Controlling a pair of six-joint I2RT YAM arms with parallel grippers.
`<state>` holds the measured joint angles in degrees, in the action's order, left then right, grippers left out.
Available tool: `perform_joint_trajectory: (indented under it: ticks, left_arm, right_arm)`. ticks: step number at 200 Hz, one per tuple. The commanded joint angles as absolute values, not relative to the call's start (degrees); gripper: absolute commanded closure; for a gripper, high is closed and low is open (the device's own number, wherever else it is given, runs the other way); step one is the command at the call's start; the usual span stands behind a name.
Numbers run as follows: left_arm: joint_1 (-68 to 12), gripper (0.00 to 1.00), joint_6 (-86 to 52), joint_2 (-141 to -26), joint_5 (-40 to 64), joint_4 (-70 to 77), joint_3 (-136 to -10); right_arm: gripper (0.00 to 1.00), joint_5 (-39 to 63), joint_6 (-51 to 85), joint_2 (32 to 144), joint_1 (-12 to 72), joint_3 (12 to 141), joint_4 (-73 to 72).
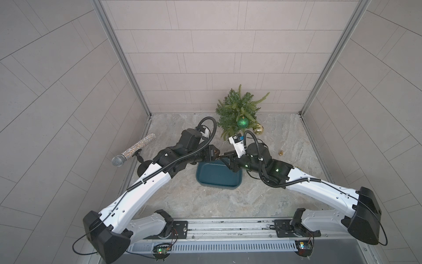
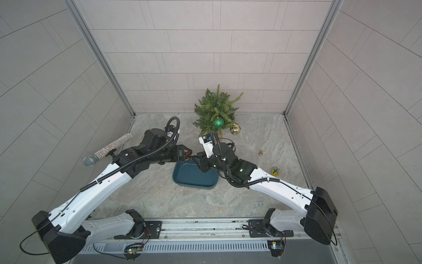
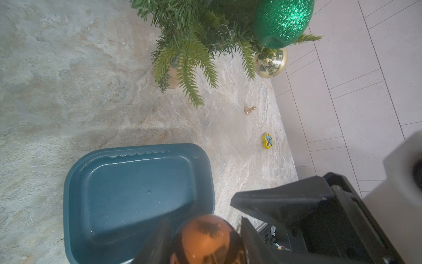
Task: Decorate the small christmas tree with ornaments
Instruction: Adjust the ornament.
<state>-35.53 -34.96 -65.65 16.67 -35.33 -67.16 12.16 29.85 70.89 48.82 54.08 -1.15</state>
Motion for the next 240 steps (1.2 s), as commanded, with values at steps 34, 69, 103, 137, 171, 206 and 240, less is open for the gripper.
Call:
perform_joint_trajectory:
  ticks: [34,69,103,137,171,206,240]
  left_arm:
    - [-35.9,0.65,-34.4,-63.3,18.1,-36.2,-68.2]
    - [-35.9,0.65,-34.2,-63.0,17.6,-36.5,-68.4]
    - [-35.9,0.65,-34.4,-63.4,17.8,-36.0,-68.1]
    - [-35.9,0.65,-34.7,-63.4,17.6,-35.5,-67.5]
    - [-35.9,0.65,-35.1,-63.5,18.7,-34.8,-67.3]
    - [-35.9,0.65,-35.1,-62.7,19.4,-34.3,-67.2]
    - [-35.9,0.65,-35.1,-62.3,19.6,-34.3,-67.2]
  right_arm:
    - [0.66,6.8,30.9,68.1,46.5,52.2,0.1]
    - [0.63,8.0,31.5,66.9,46.1,51.2,-0.4]
    - [0.64,15.0,31.6,66.1,46.3,51.2,-3.9]
    - [0.77,21.1,32.2,66.3,47.6,50.9,-8.5]
    - [0.74,22.9,33.0,68.2,47.9,51.8,-11.1]
    - [0.76,22.5,32.3,70.2,47.8,53.0,-11.0]
    - [0.90,23.2,32.3,70.7,47.8,53.2,-11.9]
